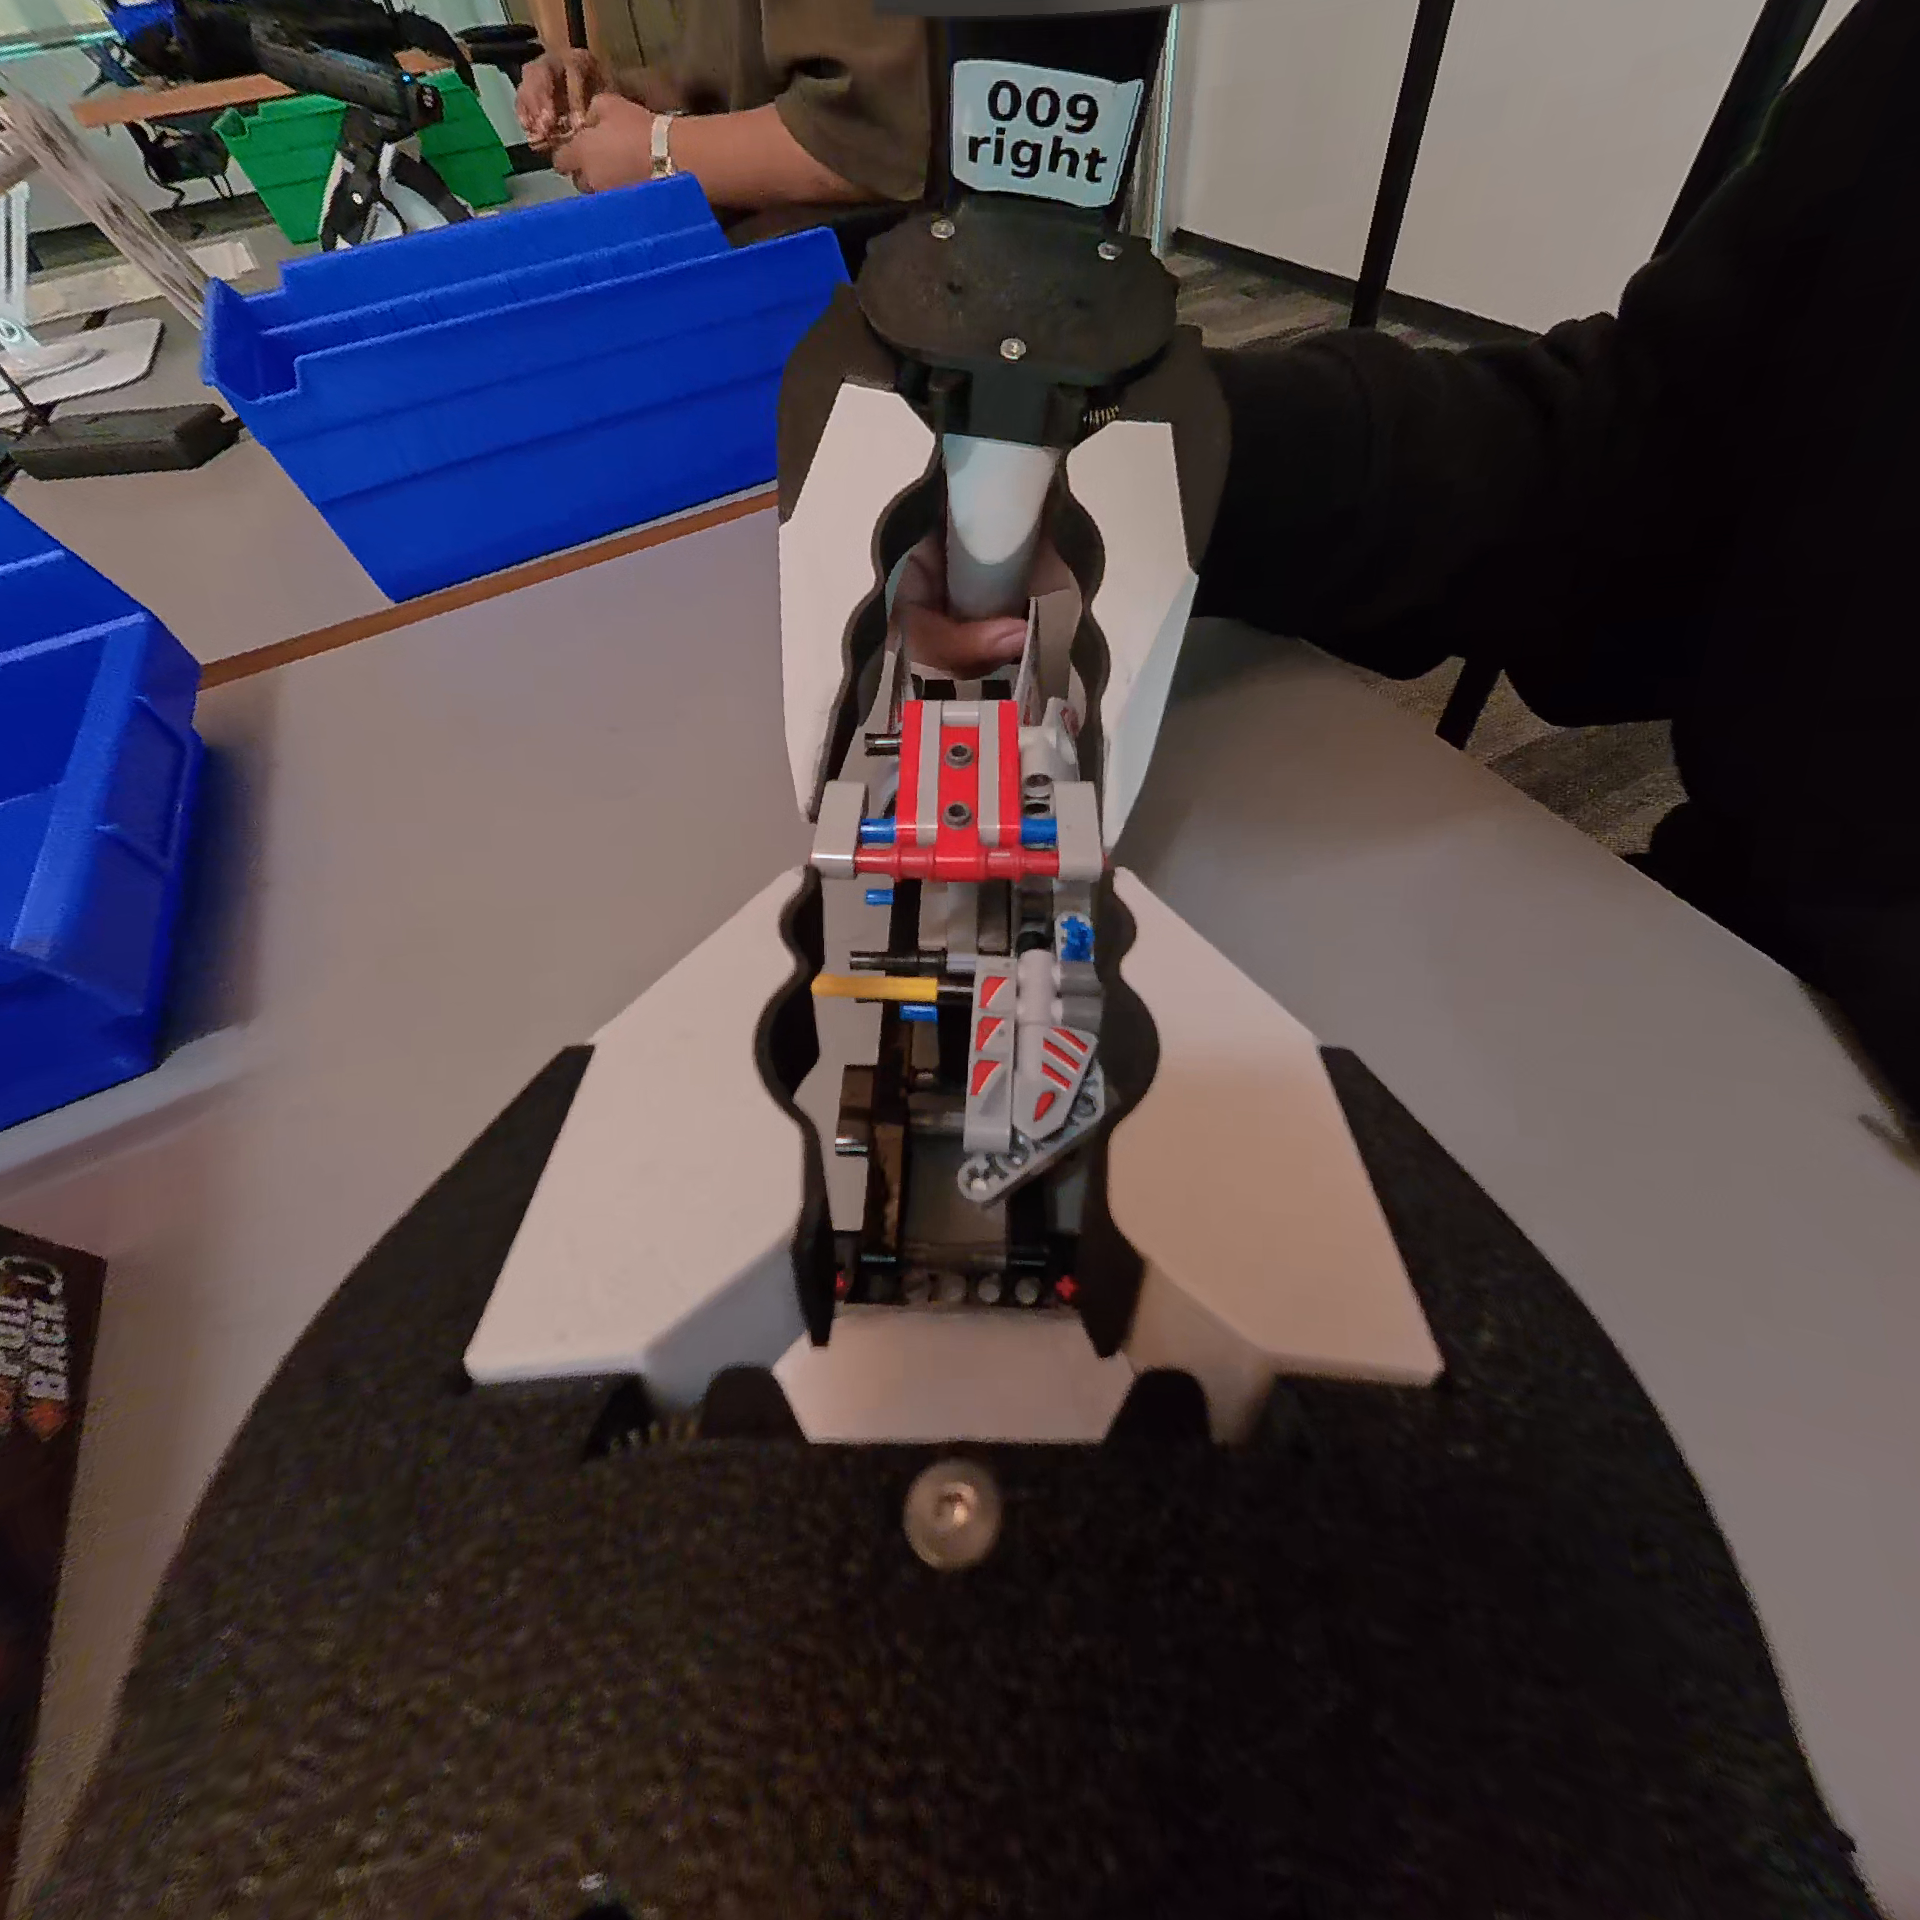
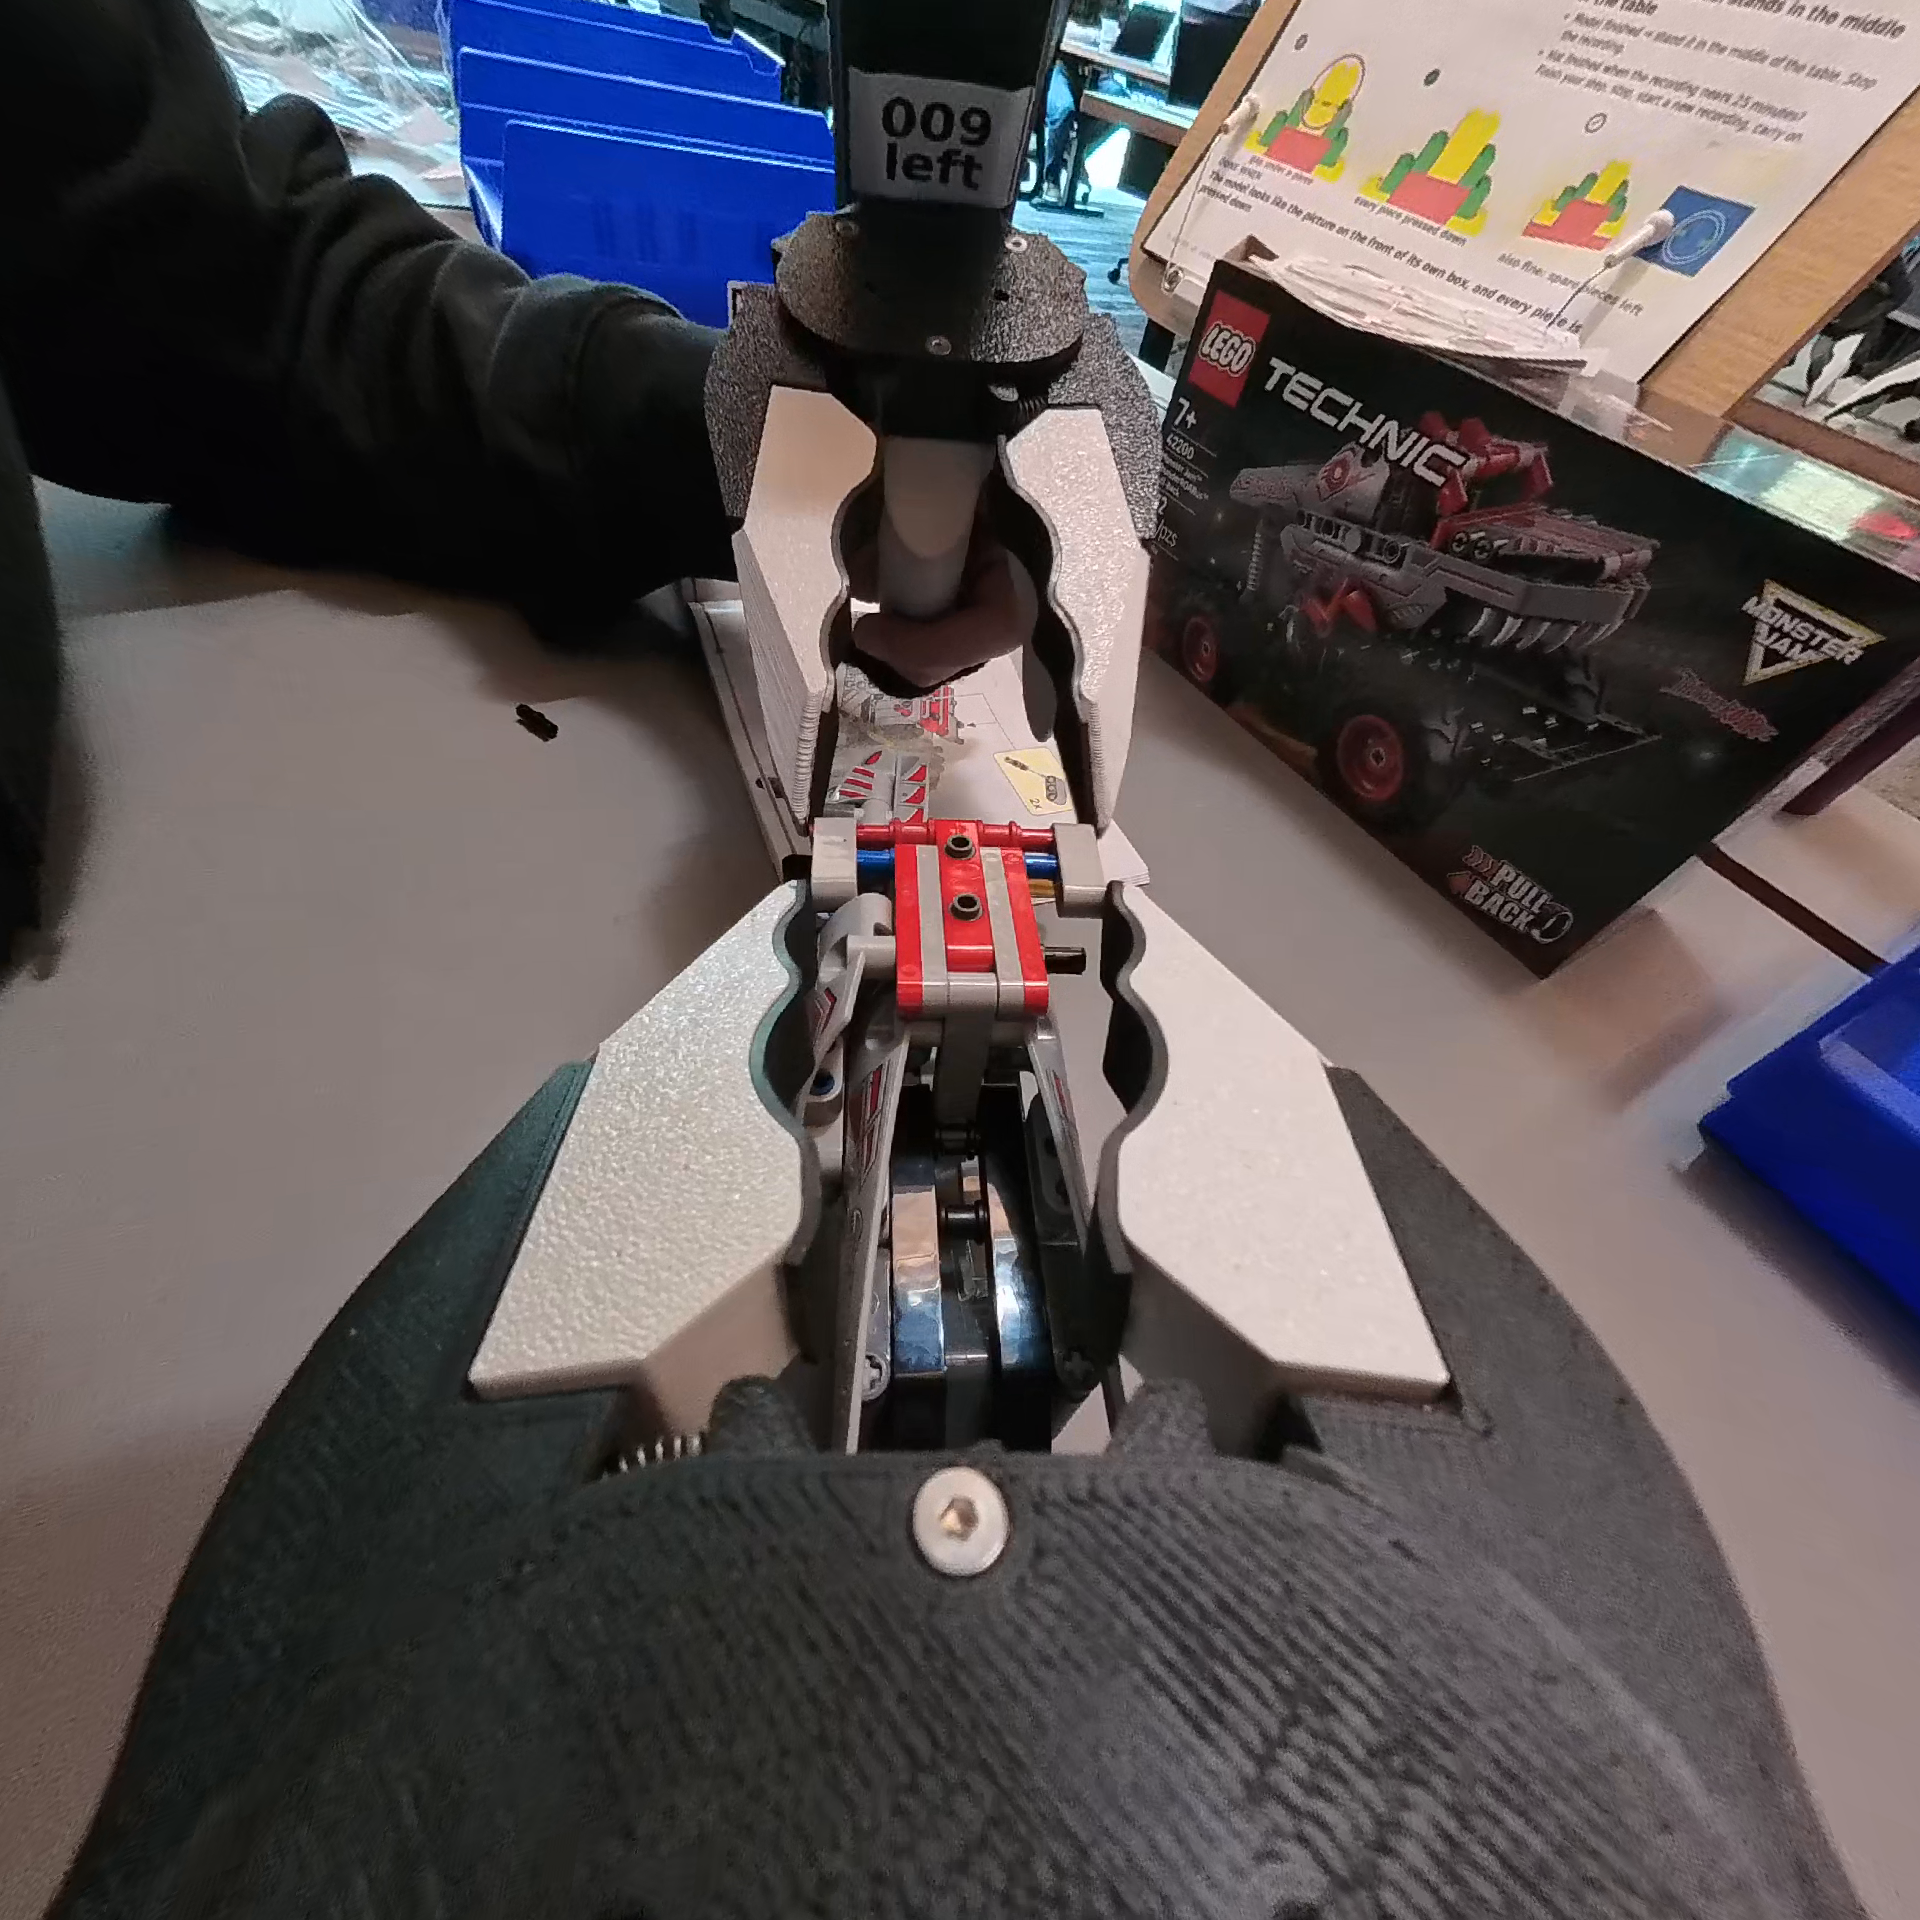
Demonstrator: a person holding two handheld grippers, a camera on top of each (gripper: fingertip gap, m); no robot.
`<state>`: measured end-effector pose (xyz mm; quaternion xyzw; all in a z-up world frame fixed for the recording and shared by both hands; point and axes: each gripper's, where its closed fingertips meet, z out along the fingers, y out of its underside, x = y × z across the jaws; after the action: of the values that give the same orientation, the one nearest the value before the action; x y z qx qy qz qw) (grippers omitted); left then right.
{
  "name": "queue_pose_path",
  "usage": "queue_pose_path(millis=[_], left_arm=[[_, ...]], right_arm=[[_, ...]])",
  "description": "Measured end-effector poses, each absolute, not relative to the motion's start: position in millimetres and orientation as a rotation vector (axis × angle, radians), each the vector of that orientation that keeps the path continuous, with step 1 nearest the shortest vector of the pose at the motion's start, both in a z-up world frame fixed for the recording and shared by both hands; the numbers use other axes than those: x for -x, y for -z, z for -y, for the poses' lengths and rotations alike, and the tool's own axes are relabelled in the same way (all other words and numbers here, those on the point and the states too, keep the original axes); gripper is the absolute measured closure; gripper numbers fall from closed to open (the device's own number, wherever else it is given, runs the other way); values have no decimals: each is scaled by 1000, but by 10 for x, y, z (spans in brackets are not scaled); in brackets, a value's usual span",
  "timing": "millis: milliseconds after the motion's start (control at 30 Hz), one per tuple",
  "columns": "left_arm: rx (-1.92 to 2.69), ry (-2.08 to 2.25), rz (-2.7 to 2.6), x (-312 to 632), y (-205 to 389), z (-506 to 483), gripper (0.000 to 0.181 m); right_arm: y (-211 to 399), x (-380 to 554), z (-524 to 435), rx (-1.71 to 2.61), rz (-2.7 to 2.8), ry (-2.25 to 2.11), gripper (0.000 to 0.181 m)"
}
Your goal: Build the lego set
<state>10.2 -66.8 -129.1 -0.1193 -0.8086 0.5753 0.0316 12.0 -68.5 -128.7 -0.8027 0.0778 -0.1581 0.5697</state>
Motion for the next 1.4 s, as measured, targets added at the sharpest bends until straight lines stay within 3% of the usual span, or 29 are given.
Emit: queue_pose_path(millis=[167,367,567,1400], left_arm=[[447,-1771,2524,-59,1283,663,145],[386,-1781,2530,-97,1251,684,131],[413,-1784,2479,-39,1235,669,136],[450,-1777,2568,-80,1292,681,131]], right_arm=[[1286,-135,692,1902,-185,395,128],[1293,-113,715,1963,-170,397,127],[1297,-67,690,2002,-144,405,127],[1304,-82,684,1993,-171,401,128]])
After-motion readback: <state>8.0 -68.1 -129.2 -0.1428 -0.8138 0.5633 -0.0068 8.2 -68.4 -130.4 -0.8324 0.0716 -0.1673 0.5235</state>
